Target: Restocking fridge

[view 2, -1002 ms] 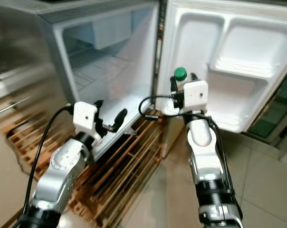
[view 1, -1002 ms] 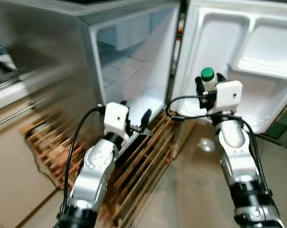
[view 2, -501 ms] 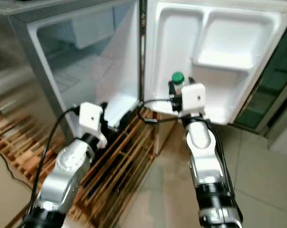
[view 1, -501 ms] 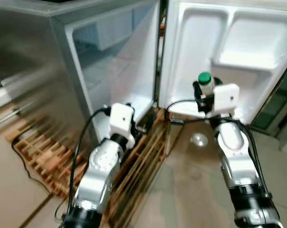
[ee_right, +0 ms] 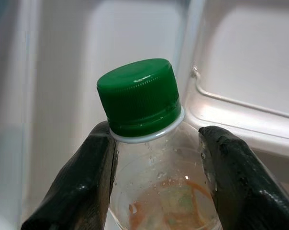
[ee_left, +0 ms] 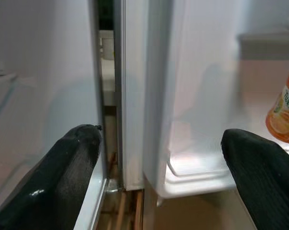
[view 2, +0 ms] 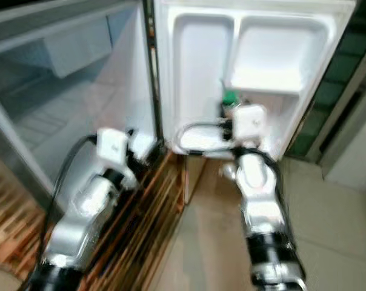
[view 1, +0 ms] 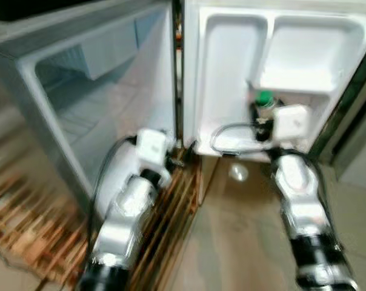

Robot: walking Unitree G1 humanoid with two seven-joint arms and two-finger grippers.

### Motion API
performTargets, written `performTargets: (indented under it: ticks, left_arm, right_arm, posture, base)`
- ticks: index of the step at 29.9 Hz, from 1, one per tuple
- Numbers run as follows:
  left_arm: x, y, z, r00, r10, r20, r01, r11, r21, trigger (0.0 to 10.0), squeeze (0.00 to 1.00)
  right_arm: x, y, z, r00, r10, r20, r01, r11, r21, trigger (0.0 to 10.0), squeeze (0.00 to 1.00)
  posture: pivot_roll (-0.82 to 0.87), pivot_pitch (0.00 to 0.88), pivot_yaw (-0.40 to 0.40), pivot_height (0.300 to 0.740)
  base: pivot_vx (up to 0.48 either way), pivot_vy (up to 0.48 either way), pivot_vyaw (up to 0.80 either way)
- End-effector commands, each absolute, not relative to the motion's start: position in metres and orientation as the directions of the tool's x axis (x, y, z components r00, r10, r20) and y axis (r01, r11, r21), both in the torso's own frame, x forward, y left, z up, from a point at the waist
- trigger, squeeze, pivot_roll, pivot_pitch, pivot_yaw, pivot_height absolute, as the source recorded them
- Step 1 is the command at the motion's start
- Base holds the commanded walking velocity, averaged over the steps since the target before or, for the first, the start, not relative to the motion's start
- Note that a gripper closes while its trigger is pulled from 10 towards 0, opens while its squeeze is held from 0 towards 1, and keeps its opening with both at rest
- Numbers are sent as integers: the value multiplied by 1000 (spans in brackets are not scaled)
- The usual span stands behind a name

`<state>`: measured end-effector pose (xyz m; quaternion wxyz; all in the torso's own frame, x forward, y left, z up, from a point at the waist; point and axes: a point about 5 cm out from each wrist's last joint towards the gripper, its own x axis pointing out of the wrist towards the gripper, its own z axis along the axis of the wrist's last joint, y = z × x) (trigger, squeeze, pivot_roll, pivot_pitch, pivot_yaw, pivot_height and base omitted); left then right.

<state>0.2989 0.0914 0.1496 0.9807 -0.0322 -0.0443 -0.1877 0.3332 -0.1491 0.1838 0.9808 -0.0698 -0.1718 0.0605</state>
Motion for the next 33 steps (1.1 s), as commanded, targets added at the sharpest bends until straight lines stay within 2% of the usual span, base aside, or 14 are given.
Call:
performTargets:
  ticks: [1,3,8,15,20,25,27,33]
  left_arm:
    - [298,86,150,921,-377,100,384,921,-66,10000,0]
    - [298,87,150,925,-368,98,375,924,-74,10000,0]
    - [295,88,150,920,-382,86,386,922,-36,10000,0]
    - [283,86,151,858,-507,83,505,862,39,10000,0]
    - [273,86,148,795,-604,47,596,794,117,10000,0]
    - [269,91,140,822,-569,11,542,787,294,10000,0]
    - [265,91,142,813,-582,37,572,808,144,10000,0]
    - [270,92,146,857,-509,83,507,861,42,10000,0]
  right_arm:
    - [336,-152,192,928,147,343,-102,984,-146,10000,0]
    - [337,-146,196,921,177,346,-141,982,-128,10000,0]
    - [344,-139,199,918,197,343,-170,980,-108,10000,0]
    - [358,-132,204,917,192,350,-183,981,-59,10000,0]
    - [371,-133,209,918,160,362,-146,987,-67,10000,0]
    - [375,-137,210,917,132,376,-116,991,-64,10000,0]
    - [374,-136,208,917,131,377,-116,991,-61,10000,0]
    - [373,-133,201,918,145,368,-136,989,-52,10000,0]
  posture:
    - [-119,0,32,740]
    - [-116,0,30,740]
    - [-102,0,25,740]
    - [-53,0,38,740]
    - [-10,0,52,740]
    - [5,0,53,740]
    - [2,1,53,740]
    - [-10,4,51,740]
  base:
    - [480,0,0]
    - [465,0,0]
    - [0,0,0]
    - [0,0,0]
    - [0,0,0]
    - [0,0,0]
    - [0,0,0]
    - [299,-367,0]
